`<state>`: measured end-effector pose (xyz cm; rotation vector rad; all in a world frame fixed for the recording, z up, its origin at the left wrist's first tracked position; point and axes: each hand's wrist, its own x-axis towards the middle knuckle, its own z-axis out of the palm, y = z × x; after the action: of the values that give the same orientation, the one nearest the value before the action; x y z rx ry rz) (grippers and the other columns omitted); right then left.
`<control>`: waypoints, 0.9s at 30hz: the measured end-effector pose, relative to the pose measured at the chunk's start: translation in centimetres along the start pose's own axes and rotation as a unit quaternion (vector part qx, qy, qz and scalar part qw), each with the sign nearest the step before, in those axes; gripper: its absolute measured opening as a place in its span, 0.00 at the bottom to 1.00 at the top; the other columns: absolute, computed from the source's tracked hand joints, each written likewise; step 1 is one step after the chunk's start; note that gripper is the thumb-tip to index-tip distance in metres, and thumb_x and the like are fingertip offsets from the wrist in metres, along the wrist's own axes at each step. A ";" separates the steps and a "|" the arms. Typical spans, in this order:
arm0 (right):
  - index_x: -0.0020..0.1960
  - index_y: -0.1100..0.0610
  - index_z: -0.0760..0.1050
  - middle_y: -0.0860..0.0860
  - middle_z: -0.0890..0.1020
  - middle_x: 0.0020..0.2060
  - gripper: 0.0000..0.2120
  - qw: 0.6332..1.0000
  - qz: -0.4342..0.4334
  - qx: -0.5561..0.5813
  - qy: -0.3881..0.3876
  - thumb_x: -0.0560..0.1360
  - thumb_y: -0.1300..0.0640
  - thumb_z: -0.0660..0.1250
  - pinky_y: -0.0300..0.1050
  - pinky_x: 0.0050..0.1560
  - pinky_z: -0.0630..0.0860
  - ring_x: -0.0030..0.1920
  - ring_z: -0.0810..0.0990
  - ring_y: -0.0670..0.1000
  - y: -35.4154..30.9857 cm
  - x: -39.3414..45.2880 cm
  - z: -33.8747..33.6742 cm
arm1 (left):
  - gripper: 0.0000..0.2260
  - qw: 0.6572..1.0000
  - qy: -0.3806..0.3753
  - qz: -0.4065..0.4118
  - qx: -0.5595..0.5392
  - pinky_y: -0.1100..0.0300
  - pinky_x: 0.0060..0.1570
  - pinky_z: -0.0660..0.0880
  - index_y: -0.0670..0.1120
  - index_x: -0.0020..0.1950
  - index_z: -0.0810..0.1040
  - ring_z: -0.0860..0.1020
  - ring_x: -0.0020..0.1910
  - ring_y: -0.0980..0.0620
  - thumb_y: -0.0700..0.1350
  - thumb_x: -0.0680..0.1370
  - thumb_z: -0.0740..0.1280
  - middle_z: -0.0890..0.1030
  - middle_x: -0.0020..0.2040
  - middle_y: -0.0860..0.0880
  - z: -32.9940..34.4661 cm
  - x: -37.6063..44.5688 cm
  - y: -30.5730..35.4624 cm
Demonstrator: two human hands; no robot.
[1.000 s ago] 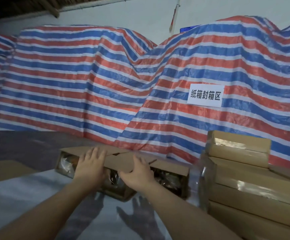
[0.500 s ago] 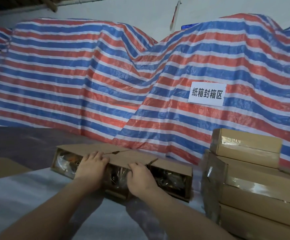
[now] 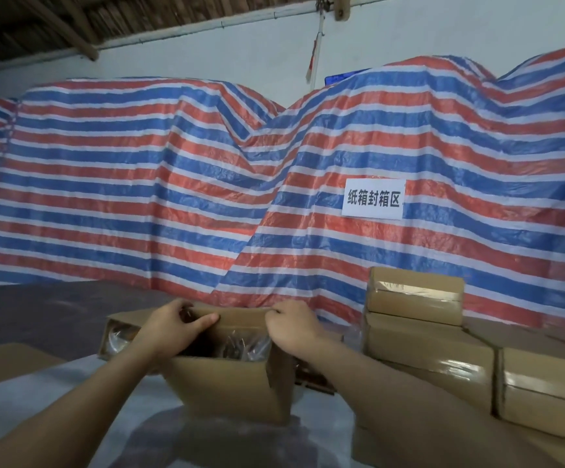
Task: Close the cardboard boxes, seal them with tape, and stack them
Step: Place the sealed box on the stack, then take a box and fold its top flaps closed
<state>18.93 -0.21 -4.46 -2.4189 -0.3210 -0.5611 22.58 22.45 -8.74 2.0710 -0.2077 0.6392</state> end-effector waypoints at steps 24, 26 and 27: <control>0.44 0.57 0.73 0.49 0.77 0.23 0.06 0.929 0.287 0.233 0.010 0.78 0.56 0.63 0.35 0.20 0.68 0.20 0.74 0.46 15.4 -22.5 -27.4 | 0.11 0.859 -0.320 -0.224 -0.332 0.52 0.37 0.80 0.40 0.58 0.78 0.84 0.37 0.42 0.42 0.77 0.66 0.85 0.41 0.39 15.9 -15.9 27.0; 0.45 0.57 0.74 0.49 0.78 0.25 0.06 0.920 0.317 0.229 0.015 0.77 0.55 0.64 0.35 0.20 0.68 0.21 0.75 0.47 17.3 -23.5 -27.8 | 0.11 0.858 -0.321 -0.234 -0.326 0.53 0.34 0.80 0.39 0.58 0.77 0.83 0.34 0.43 0.42 0.78 0.66 0.84 0.38 0.40 17.7 -16.6 27.3; 0.46 0.58 0.75 0.50 0.79 0.26 0.07 0.917 0.325 0.231 0.018 0.77 0.54 0.65 0.36 0.21 0.68 0.22 0.75 0.47 18.1 -23.9 -27.8 | 0.10 0.855 -0.322 -0.239 -0.328 0.55 0.31 0.79 0.39 0.57 0.77 0.83 0.31 0.44 0.42 0.78 0.66 0.84 0.36 0.41 18.4 -17.0 27.4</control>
<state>-4.33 -33.78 -5.27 -1.8866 0.3362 -0.1918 4.21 -9.66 -5.27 1.4934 -0.2351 -0.4161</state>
